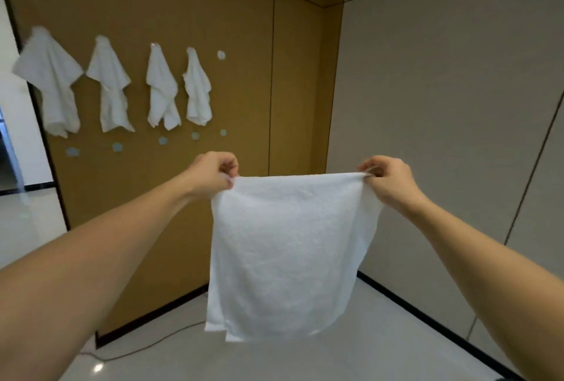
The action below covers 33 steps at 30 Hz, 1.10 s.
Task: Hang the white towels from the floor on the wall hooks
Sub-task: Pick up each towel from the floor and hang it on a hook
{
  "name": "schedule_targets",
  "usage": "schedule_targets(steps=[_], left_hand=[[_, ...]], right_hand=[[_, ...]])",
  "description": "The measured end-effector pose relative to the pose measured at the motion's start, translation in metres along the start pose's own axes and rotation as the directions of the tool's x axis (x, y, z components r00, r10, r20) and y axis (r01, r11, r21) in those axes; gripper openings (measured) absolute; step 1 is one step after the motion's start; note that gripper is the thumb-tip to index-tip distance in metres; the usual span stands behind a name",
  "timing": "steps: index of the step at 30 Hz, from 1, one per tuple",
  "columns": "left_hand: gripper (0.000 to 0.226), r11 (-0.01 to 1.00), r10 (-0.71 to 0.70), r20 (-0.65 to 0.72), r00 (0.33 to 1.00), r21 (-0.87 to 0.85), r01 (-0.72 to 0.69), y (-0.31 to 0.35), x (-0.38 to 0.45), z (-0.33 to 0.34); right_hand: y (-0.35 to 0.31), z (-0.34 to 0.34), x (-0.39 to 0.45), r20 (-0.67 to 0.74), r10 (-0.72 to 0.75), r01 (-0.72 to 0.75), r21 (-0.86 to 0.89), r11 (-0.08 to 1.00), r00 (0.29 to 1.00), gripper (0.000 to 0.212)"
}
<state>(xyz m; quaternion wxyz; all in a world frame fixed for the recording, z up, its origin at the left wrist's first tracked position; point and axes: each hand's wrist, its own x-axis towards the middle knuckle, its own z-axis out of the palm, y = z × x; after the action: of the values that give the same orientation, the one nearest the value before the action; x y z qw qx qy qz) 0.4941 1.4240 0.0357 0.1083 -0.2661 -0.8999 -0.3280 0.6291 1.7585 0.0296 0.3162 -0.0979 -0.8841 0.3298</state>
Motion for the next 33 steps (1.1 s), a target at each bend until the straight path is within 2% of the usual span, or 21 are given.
schedule_targets(steps=[3, 5, 8, 11, 13, 15, 18, 20, 21, 23, 24, 27, 30, 33], left_hand=[[0.05, 0.983, -0.036, 0.094, 0.995, 0.183, 0.018, -0.02, 0.045, 0.002], [0.058, 0.956, -0.04, 0.123, 0.992, 0.294, 0.002, -0.03, 0.076, 0.007], [0.047, 0.901, -0.074, 0.075, 0.994, 0.432, 0.034, -0.045, 0.127, 0.022], [0.012, 0.864, -0.141, -0.004, 0.99, 0.487, 0.125, -0.057, 0.183, 0.037], [0.037, 0.844, -0.191, -0.089, 0.978, 0.494, 0.21, -0.062, 0.221, 0.047], [0.049, 0.822, -0.214, -0.217, 0.952, 0.486, 0.295, -0.065, 0.258, 0.056], [0.034, 0.788, -0.248, -0.36, 0.899, 0.464, 0.403, -0.071, 0.309, 0.064], [0.016, 0.766, -0.248, -0.42, 0.873, 0.466, 0.442, -0.079, 0.339, 0.067], [0.01, 0.766, -0.244, -0.445, 0.862, 0.457, 0.453, -0.083, 0.352, 0.068], [0.002, 0.789, -0.213, -0.472, 0.856, 0.434, 0.435, -0.096, 0.38, 0.07], [0.008, 0.806, -0.184, -0.47, 0.863, 0.43, 0.406, -0.102, 0.394, 0.07], [0.037, 0.816, -0.133, -0.428, 0.894, 0.465, 0.344, -0.125, 0.439, 0.068], [0.03, 0.809, -0.108, -0.422, 0.9, 0.489, 0.326, -0.15, 0.49, 0.064], [0.024, 0.836, -0.085, -0.454, 0.887, 0.452, 0.312, -0.176, 0.543, 0.055]], right_hand=[[-0.002, 0.037, 0.053, -0.014, -0.104, 0.104, 0.0, 0.995, 0.994, 0.039], [0.001, 0.062, 0.089, 0.04, -0.136, 0.138, -0.058, 0.989, 0.99, 0.047], [0.01, 0.099, 0.146, 0.154, -0.162, 0.184, -0.143, 0.972, 0.975, 0.046], [0.02, 0.134, 0.206, 0.245, -0.191, 0.232, -0.153, 0.961, 0.951, 0.04], [0.025, 0.154, 0.246, 0.296, -0.209, 0.249, -0.104, 0.963, 0.932, 0.024], [0.031, 0.173, 0.285, 0.294, -0.214, 0.234, -0.033, 0.972, 0.932, 0.009], [0.038, 0.201, 0.343, 0.192, -0.2, 0.19, 0.071, 0.979, 0.961, 0.013], [0.042, 0.22, 0.377, 0.158, -0.219, 0.212, 0.062, 0.975, 0.963, 0.018], [0.043, 0.229, 0.394, 0.162, -0.236, 0.231, 0.051, 0.972, 0.958, 0.027], [0.046, 0.247, 0.429, 0.206, -0.271, 0.272, 0.024, 0.962, 0.94, 0.046], [0.047, 0.255, 0.446, 0.232, -0.287, 0.295, 0.001, 0.956, 0.929, 0.044], [0.044, 0.28, 0.496, 0.256, -0.314, 0.338, -0.053, 0.94, 0.914, 0.012], [0.038, 0.307, 0.544, 0.227, -0.298, 0.317, -0.052, 0.947, 0.927, 0.009], [0.032, 0.336, 0.593, 0.199, -0.322, 0.332, -0.021, 0.943, 0.926, 0.015]])
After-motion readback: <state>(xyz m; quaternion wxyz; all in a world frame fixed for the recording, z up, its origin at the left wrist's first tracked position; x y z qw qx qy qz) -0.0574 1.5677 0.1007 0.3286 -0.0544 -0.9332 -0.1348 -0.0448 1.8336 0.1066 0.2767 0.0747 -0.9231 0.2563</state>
